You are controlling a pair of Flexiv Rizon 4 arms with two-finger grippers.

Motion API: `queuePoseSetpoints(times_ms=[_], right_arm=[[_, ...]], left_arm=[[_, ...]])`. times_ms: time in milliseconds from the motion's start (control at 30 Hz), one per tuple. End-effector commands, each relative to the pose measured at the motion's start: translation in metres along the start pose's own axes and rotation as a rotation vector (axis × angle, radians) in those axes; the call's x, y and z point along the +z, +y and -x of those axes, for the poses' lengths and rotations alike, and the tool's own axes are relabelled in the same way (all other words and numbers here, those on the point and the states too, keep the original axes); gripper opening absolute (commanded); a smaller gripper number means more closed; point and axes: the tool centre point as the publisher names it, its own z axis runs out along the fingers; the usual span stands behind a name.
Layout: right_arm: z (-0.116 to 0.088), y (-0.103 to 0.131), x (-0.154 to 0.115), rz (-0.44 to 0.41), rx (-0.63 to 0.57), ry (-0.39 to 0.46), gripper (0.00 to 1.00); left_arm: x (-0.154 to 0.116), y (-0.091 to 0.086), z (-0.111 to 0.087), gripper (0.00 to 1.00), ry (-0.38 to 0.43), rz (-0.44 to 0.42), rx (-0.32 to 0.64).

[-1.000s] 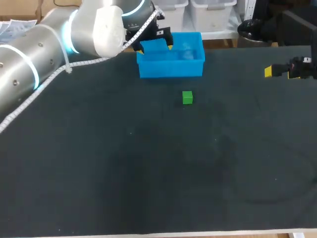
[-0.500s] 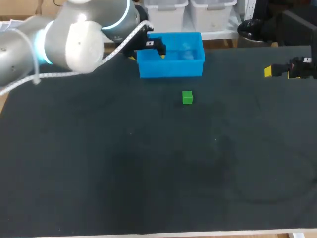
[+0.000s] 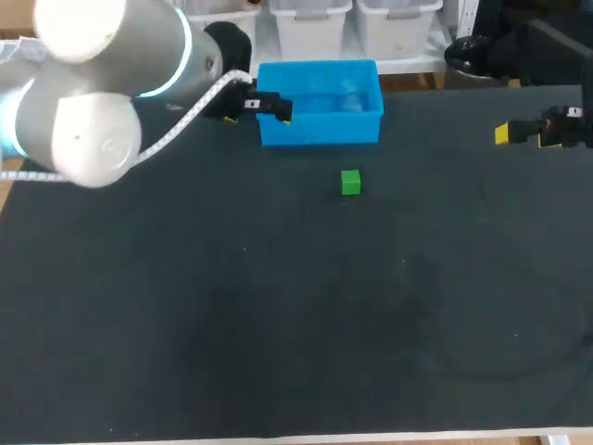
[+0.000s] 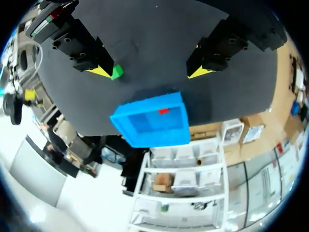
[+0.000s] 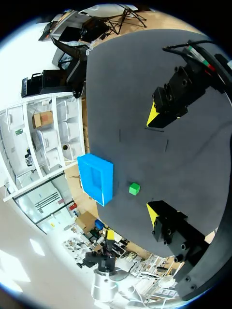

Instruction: Use the left arm to pick the red cube and place it into the blue plastic box first, then use the right arm to grasp the green cube and put it into the same blue plastic box after the first action is fully finished.

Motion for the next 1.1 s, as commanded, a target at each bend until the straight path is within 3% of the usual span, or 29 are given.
queuePoseSetpoints(times_ms=[33, 467, 533, 633, 867, 1100], right_arm=[[0.0, 0.0, 0.0, -0.001, 0.0, 0.0, 1.0], [0.0, 0.0, 0.0, -0.001, 0.0, 0.0, 1.0], [0.0, 0.0, 0.0, -0.001, 0.0, 0.0, 1.0], [0.0, 0.0, 0.0, -0.001, 0.0, 0.0, 1.0], [0.0, 0.0, 0.0, -0.001, 0.0, 0.0, 1.0], [0.0, 0.0, 0.0, -0.001, 0.0, 0.0, 1.0]], left_arm=[[-0.031, 0.001, -0.017, 1.0, -0.041, -0.017, 0.035], [-0.031, 0.001, -0.017, 1.0, -0.041, -0.017, 0.035], [-0.031, 0.001, -0.017, 0.95, -0.041, -0.017, 0.035], [-0.027, -0.005, -0.018, 1.0, -0.043, -0.031, 0.041], [-0.032, -0.004, -0.002, 1.0, -0.138, -0.089, 0.168], [-0.041, -0.006, -0.001, 1.0, -0.199, -0.193, 0.28]])
